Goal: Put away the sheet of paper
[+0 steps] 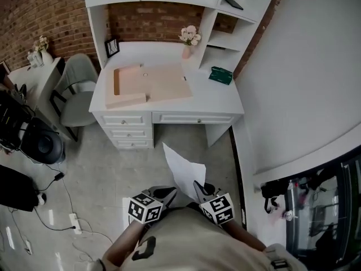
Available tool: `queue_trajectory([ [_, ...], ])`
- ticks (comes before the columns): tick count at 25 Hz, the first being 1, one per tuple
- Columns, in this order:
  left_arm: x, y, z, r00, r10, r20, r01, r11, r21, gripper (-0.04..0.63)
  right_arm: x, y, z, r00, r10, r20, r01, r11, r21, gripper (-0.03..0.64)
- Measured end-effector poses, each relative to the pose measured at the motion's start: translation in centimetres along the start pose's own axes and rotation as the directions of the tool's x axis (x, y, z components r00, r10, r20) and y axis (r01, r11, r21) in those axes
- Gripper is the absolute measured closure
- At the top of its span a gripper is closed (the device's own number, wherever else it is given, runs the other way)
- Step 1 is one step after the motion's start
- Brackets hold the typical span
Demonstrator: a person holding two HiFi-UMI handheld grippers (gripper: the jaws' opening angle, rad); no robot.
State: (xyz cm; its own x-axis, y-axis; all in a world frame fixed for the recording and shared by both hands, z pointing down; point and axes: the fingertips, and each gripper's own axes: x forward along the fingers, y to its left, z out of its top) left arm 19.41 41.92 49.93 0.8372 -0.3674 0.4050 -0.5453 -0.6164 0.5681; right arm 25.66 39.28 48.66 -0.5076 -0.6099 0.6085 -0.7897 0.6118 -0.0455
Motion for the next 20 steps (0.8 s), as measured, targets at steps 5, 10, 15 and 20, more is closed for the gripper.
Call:
queue_trajectory([
  [5, -0.4, 0.9, 0.0, 1.000, 0.027, 0.012, -0.026, 0.999, -0.033, 0.578, 1.3, 0.6, 0.5, 0.998, 0.052, -0.021, -0.053, 0.999, -0.010, 0.589],
  [10, -0.5, 2.6, 0.4, 0.995, 0.090, 0.029, -0.088, 0.994, -0.069, 0.578, 3.3, 0.2, 1.4, 0.993, 0.119, -0.020, -0.119, 0.992, -0.029, 0.589],
  [15, 0.6, 3.6, 2.0, 0.988, 0.147, 0.043, -0.144, 0.987, -0.069, 0.578, 4.9, -1.3, 2.6, 0.985, 0.174, -0.017, -0.174, 0.982, -0.068, 0.589],
  [20, 3.0, 5.0, 4.1, 0.983, 0.181, 0.043, -0.178, 0.982, -0.069, 0.578, 6.4, -4.7, 4.0, 0.981, 0.193, -0.003, -0.192, 0.979, -0.072, 0.589],
])
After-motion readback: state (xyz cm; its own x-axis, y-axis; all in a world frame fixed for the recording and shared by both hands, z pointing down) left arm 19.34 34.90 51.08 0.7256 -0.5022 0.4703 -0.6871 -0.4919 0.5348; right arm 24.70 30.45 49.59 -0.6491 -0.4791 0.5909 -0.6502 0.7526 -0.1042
